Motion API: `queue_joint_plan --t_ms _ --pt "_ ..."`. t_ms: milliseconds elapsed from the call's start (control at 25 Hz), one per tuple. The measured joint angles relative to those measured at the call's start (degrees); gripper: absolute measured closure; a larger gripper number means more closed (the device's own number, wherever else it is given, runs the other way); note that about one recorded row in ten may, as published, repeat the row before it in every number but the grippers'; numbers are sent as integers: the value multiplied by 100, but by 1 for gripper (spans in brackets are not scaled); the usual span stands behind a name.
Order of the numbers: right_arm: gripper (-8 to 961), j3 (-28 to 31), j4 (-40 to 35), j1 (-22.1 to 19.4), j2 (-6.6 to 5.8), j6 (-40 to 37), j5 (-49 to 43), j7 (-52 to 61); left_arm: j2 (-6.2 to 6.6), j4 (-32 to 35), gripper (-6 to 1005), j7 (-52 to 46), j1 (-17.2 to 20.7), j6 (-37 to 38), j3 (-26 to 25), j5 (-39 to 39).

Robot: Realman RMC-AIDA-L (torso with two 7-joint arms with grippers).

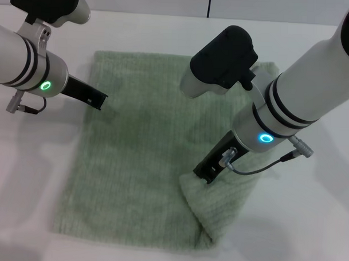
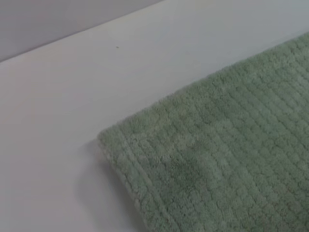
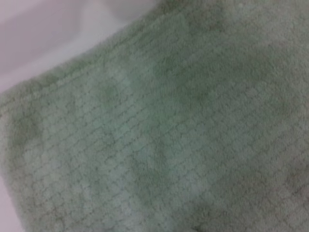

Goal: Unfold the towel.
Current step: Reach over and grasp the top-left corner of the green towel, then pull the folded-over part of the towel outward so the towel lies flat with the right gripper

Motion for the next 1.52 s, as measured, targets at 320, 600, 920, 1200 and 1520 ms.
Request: queue_joint_plan --t_ms 320,600,920,1200,1520 --pt "954 3 52 28 -6 131 -27 -24 0 9 968 1 -19 -1 7 0" --pt "953 179 439 -33 -9 458 -47 -27 -7 10 967 -15 -25 -86 19 -1" --pt "952 361 1149 -108 -8 976 -393 171 -11 9 965 -24 -48 -155 28 -1" --pt "951 344 1337 -56 -8 1376 -491 308 -18 86 963 -27 -54 -189 29 0" --pt "950 366 1658 -39 -8 1856 -625 545 -10 89 961 -31 -53 -211 29 9"
